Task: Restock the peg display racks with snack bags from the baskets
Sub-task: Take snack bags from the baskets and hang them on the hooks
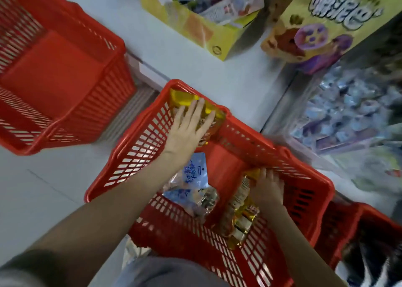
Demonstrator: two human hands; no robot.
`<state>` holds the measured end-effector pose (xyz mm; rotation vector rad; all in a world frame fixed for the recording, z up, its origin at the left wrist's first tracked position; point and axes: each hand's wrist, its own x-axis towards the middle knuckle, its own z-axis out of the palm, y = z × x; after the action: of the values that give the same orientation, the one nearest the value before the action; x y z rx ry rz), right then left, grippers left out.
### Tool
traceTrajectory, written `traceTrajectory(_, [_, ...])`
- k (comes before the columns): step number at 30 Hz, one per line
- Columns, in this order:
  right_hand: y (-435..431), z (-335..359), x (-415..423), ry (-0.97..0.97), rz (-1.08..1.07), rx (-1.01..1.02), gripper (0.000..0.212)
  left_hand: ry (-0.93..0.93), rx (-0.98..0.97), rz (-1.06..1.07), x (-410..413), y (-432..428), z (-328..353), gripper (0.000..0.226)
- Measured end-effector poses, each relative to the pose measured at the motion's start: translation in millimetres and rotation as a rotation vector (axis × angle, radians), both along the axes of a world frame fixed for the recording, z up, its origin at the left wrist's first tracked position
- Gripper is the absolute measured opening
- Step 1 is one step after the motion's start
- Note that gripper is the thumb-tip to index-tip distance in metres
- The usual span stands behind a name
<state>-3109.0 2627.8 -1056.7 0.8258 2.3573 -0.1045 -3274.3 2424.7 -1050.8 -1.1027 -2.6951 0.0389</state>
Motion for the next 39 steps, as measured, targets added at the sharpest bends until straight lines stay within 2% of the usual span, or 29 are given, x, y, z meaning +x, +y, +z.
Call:
traceTrajectory(4, [-3,-37,-2,-0.115,0.132,0.031,0.068,0.089,0.026,-0.005,-11,8,-18,0.110])
traceTrajectory(9, [-7,-51,5,-0.221,0.175,0.009,0.083,0.170,0.160,0.077,-23,15,-23,0.112])
traceTrajectory(11, [-10,-52,8,-0.230,0.133,-0.026,0.086,0.230,0.215,0.060,-16,20,-21,0.096])
traceTrajectory(14, [-22,-57,17,-0.197,0.100,-0.121,0.088,0.280,0.329,0.005,2,20,-24,0.047])
traceTrajectory(16, [-32,-61,23,-0.166,0.125,-0.182,0.089,0.251,0.272,-0.054,16,18,-25,0.023])
traceTrajectory(20, [-38,-66,23,-0.033,0.293,-0.210,0.087,0.172,0.105,-0.200,41,13,-24,0.025])
traceTrajectory(23, [-46,-61,23,0.013,0.504,-0.262,0.082,0.111,-0.047,-0.198,55,11,-21,0.027])
traceTrajectory(26, [-42,-61,18,0.086,0.469,-0.074,0.079,-0.032,-0.291,-0.090,65,17,-7,0.019])
traceTrajectory(28, [-26,-59,15,0.061,0.249,0.064,0.076,-0.224,-0.407,0.048,69,24,16,0.020])
traceTrajectory(30, [-11,-55,15,-0.036,0.022,0.074,0.076,-0.447,-0.491,0.126,73,30,15,0.028])
traceTrajectory(32, [-9,-53,16,-0.118,-0.017,0.018,0.082,-0.659,-0.453,0.161,70,36,17,0.026])
traceTrajectory(35, [-21,-54,19,-0.102,-0.007,-0.260,0.093,-0.964,-0.260,0.201,62,32,10,0.029])
traceTrajectory(37, [-32,-58,23,-0.038,0.099,-0.404,0.093,-1.083,-0.174,0.213,60,27,0,0.043])
traceTrajectory(39, [-43,-63,26,0.030,0.266,-0.459,0.089,-1.148,-0.147,0.191,63,23,-11,0.066])
